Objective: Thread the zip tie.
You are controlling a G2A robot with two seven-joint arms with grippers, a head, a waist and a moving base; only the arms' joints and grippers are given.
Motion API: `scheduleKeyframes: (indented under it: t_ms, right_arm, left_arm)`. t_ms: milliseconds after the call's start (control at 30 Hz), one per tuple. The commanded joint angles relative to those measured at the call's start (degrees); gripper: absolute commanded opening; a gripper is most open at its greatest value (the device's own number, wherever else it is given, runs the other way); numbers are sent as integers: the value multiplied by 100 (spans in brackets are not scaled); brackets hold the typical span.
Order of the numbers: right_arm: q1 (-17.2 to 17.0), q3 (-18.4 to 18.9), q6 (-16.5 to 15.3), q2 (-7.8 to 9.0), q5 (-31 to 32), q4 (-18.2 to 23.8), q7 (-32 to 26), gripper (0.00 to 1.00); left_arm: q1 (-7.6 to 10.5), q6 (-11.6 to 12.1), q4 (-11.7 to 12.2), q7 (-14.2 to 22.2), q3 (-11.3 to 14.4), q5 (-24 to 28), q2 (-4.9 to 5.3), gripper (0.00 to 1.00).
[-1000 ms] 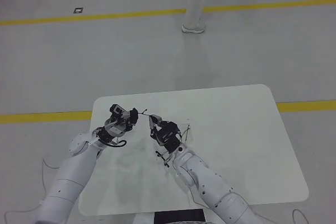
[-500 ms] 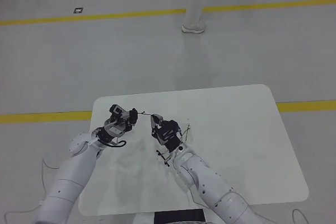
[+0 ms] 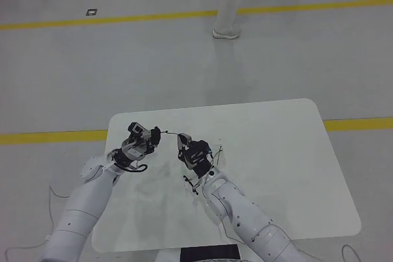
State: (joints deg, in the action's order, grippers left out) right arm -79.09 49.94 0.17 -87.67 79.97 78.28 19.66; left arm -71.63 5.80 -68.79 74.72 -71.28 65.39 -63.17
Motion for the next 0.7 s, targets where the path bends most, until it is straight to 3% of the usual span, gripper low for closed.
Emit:
scheduleKeyframes:
  t_ms: [0,467,500,600,667]
  right_arm:
    - [-5,4,6,0,3,2,-4,0]
    - [-22,22,-27,-1,-47,7,6,0]
    - [-25,26,-24,-2,-53,8,10,13]
    - [-50,43,-41,-4,-141,32,50,100]
    - [-65,62,-99,-2,-218,36,81,100]
  left_arm:
    - [0,-1,0,5,-4,2,-1,0]
    - [-1,-46,28,93,-30,77,-13,0]
    - [-1,-47,32,101,-37,83,-13,0]
    - [-8,-49,38,128,-63,104,-11,0]
    - [-17,-52,39,142,-80,113,-9,0]
